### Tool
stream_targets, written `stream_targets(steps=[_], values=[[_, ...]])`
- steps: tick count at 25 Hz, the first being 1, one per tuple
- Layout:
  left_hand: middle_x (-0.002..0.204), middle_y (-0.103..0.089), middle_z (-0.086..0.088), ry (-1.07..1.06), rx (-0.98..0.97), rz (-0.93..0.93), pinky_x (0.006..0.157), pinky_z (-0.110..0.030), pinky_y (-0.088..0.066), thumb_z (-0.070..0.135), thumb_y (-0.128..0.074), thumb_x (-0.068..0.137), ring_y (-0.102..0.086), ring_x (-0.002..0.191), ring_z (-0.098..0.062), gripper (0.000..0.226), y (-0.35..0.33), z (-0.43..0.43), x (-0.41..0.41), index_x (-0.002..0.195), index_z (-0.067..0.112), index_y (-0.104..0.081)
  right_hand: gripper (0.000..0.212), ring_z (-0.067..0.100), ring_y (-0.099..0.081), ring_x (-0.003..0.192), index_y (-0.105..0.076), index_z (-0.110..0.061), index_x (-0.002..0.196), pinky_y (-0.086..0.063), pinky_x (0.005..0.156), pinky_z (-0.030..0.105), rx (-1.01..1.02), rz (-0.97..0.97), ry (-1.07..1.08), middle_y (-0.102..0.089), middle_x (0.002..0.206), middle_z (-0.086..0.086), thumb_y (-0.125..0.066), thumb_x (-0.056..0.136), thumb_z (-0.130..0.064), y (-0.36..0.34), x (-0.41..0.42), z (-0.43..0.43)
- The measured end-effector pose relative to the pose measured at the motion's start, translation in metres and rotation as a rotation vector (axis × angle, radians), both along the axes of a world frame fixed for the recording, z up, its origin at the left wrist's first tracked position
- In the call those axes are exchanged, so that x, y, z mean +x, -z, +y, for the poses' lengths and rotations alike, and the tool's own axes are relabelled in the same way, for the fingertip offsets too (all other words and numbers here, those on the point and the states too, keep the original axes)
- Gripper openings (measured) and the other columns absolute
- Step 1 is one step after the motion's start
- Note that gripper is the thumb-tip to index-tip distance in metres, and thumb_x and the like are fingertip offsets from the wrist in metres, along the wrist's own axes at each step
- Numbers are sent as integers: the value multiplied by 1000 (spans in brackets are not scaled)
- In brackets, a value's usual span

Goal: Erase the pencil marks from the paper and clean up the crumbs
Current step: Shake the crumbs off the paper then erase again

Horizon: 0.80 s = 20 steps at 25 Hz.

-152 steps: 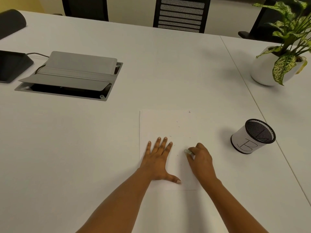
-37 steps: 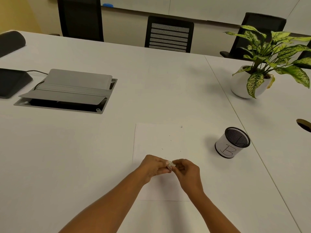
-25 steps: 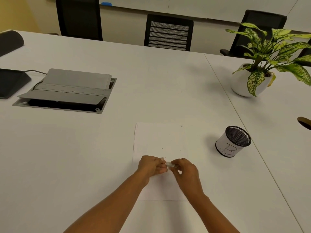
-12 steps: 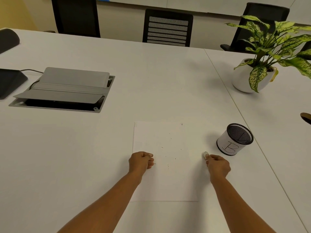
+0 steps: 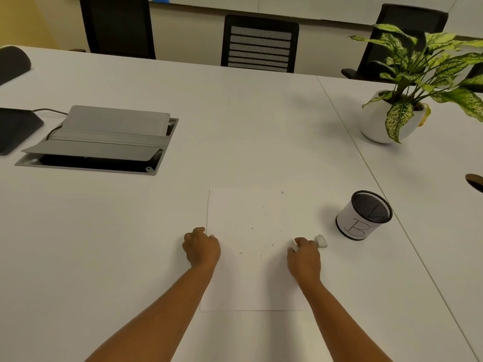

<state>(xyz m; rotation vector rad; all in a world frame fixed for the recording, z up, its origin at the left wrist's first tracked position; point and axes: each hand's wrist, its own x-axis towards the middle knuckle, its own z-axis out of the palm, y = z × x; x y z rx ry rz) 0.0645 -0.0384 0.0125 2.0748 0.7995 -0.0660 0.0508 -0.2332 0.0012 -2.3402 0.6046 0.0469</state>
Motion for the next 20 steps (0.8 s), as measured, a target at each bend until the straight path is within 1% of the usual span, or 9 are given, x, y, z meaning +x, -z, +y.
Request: stream_targets(steps=[2, 4, 7, 11, 14, 16, 17, 19, 20], values=[[136, -40, -18, 0, -44, 70, 100, -41, -38, 8, -44, 93, -39, 124, -33, 41, 1, 2, 3, 134, 3, -41, 37, 36, -49, 111, -45, 0, 123, -42, 94, 41, 37, 69, 15, -46, 126, 21, -49, 87, -8, -3, 3, 2], [137, -41, -17, 0, -130, 91, 101, -41, -39, 6, -43, 93, -42, 123, -33, 42, 2, 3, 6, 135, 3, -39, 39, 35, -49, 112, -43, 0, 124, -42, 96, 42, 105, 120, 41, -46, 127, 21, -49, 87, -10, -5, 7, 3], [139, -42, -17, -21, -222, 113, 98, -37, -38, 7, -46, 93, -43, 124, -33, 45, -1, 6, 10, 136, 1, -38, 39, 34, -49, 114, -43, 0, 124, -42, 96, 40, 150, 173, 72, -48, 128, 20, -51, 86, -11, -7, 9, 2], [139, -43, -18, -13, -244, 116, 99, -37, -37, 11, -48, 94, -43, 125, -34, 45, -4, 12, 10, 136, -1, -37, 41, 34, -51, 110, -41, -5, 125, -44, 95, 40, 218, 224, 90, -49, 126, 19, -50, 85, -8, -5, 9, -3], [133, -49, -19, 36, -228, 104, 96, -37, -38, 15, -46, 96, -46, 120, -34, 38, -5, 11, 6, 129, -3, -45, 40, 32, -53, 105, -40, -6, 124, -45, 88, 37, 279, 226, 112, -51, 122, 18, -48, 85, -6, -5, 9, -4], [138, -44, -17, 54, -230, 106, 100, -37, -36, 17, -44, 97, -42, 125, -33, 42, -5, 9, 3, 134, -2, -40, 35, 32, -54, 102, -44, -6, 120, -45, 84, 36, 319, 221, 125, -55, 118, 18, -46, 85, -3, -4, 10, -4], [141, -41, -16, 53, -233, 95, 102, -37, -34, 17, -43, 97, -40, 128, -32, 44, -5, 8, 1, 137, 0, -37, 31, 32, -55, 101, -47, -5, 116, -47, 85, 38, 321, 220, 113, -57, 115, 17, -46, 84, -2, -3, 11, -3], [141, -41, -16, 59, -240, 39, 102, -36, -33, 15, -41, 98, -39, 128, -32, 42, -6, 8, -3, 136, 0, -37, 25, 33, -57, 97, -54, -5, 106, -49, 86, 41, 301, 220, 96, -61, 110, 17, -45, 83, -1, -1, 10, -2], [140, -42, -16, 69, -255, 7, 102, -35, -33, 14, -41, 98, -40, 127, -32, 40, -7, 7, -5, 135, -1, -38, 22, 33, -58, 95, -56, -5, 102, -50, 84, 41, 296, 221, 96, -61, 108, 17, -44, 83, -1, -2, 9, -2]])
